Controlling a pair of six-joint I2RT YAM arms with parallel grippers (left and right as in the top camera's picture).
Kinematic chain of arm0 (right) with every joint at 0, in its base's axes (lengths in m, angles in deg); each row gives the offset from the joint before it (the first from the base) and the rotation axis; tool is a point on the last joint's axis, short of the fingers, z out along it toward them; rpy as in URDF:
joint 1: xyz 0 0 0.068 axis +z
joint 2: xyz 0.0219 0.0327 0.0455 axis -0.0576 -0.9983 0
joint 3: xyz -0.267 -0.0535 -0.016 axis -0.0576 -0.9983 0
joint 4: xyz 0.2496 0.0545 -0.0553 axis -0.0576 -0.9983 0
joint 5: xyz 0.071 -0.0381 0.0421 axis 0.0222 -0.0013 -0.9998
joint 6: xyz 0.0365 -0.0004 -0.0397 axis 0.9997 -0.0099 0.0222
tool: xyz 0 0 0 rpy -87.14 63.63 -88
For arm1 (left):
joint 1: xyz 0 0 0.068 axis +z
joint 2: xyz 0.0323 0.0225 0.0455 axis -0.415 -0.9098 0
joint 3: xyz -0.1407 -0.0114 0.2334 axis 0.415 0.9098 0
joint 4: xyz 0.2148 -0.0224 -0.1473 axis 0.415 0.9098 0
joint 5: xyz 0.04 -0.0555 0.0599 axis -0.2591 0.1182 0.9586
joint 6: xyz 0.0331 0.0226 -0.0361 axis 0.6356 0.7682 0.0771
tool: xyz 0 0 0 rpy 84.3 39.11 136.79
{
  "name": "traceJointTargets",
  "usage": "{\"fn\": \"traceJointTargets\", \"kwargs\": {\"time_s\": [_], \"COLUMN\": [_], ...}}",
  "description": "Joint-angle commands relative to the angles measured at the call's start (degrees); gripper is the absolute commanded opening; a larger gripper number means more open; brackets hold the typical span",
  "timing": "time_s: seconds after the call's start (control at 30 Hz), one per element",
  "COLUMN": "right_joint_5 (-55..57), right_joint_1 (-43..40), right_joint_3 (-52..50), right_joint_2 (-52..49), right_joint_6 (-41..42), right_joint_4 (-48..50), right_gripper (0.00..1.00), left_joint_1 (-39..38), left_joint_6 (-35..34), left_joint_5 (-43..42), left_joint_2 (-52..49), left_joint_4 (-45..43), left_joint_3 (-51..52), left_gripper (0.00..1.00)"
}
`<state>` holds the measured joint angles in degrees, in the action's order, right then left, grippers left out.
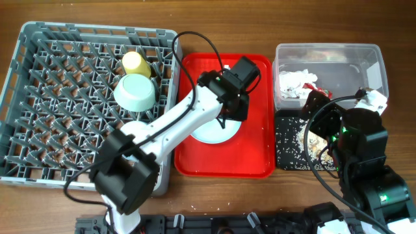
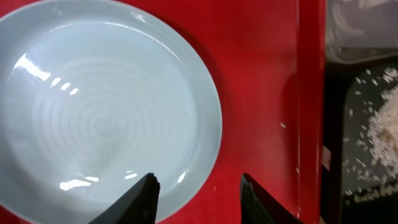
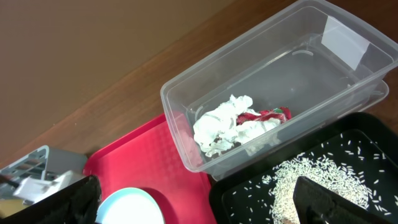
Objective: Sort waste into correct bins and load items into the dishwasher rack
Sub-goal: 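Grasp the edge of the light-blue plate on the red tray with the left gripper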
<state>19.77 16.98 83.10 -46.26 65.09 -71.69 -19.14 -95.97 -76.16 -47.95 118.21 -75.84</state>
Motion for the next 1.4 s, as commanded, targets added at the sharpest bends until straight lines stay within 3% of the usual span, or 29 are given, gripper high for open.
{"fn": "traceJointTargets", "kwargs": {"time_s": [0.0, 0.43, 0.57, 0.83, 1.37], "right_joint_5": [0.92, 0.92, 0.92, 0.92, 0.92], "right_joint_1": [-0.13, -0.13, -0.13, -0.13, -0.13], "right_joint_3": [0.74, 0.74, 0.74, 0.74, 0.74], "right_joint_2": [0.26, 0.24, 0.24, 0.24, 0.24], "right_joint_6": [0.35, 0.37, 0.37, 0.35, 0.35], "right_joint_4": [0.22, 0.22, 0.22, 0.22, 0.22], "right_gripper": [1.00, 0.98, 1.00, 1.00, 1.00], "left_joint_1": [-0.07, -4.87, -6.10, -6.12, -6.43], "left_joint_6": [0.28, 0.28, 0.28, 0.28, 0.28], "left_joint_5": [2.01, 2.14, 6.12, 6.05, 6.93], "left_joint_2": [-4.17, -8.20, -8.57, -14.43, -14.64], "left_joint_4": [-1.86, -5.11, -5.97, -6.34, -6.34], "left_joint_3": [-0.39, 0.52, 0.52, 0.52, 0.52], "left_gripper": [0.41, 0.37, 0.36, 0.36, 0.30]}}
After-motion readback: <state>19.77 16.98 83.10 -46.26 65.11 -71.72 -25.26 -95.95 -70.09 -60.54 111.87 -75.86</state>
